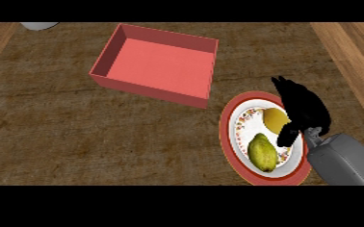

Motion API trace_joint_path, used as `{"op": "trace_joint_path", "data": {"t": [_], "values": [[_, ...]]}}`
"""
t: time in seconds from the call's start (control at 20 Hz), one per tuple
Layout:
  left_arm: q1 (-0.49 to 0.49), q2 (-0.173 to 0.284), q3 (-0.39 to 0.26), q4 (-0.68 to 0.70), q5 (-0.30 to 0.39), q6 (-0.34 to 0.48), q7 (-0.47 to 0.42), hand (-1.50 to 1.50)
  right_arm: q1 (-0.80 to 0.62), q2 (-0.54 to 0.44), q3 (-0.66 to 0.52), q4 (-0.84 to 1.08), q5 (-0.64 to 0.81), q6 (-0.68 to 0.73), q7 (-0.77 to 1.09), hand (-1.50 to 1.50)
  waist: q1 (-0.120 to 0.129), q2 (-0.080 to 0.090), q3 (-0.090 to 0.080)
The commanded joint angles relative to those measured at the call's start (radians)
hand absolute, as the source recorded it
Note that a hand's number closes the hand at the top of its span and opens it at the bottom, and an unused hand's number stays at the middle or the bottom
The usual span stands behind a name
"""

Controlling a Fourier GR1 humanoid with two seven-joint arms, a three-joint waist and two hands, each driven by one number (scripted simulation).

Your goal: Pick the lemon from the plate and place it in the cardboard box

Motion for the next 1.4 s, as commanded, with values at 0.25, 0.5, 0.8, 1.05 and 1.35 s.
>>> {"op": "trace_joint_path", "data": {"t": [0.25, 0.5, 0.8, 1.05, 1.35], "values": [[-0.270, -0.088, -0.054, -0.194, 0.042, -0.016, -0.111, 0.00, -0.002, 0.023, 0.024, 0.026, 0.019, 0.007, 0.013, -1.50, -0.046, 0.000, -0.013], [-0.261, -0.094, -0.047, -0.193, 0.041, -0.030, -0.121, 0.00, -0.005, 0.038, 0.016, 0.058, 0.017, 0.002, 0.016, -1.50, -0.033, 0.003, -0.013], [-0.249, -0.114, -0.054, -0.197, 0.025, -0.029, -0.117, 0.00, -0.035, 0.016, 0.042, 0.039, 0.095, -0.037, 0.007, 1.50, -0.040, -0.008, -0.014], [-0.258, -0.108, -0.044, -0.205, 0.019, -0.041, -0.104, 0.00, -0.073, 0.001, 0.057, 0.050, 0.166, -0.087, -0.014, 1.50, -0.035, -0.001, -0.012], [-0.257, -0.100, -0.057, -0.224, -0.005, -0.064, -0.115, 0.00, -0.190, 0.024, 0.083, 0.076, 0.089, -0.055, -0.273, 1.50, 0.053, 0.033, -0.006]]}}
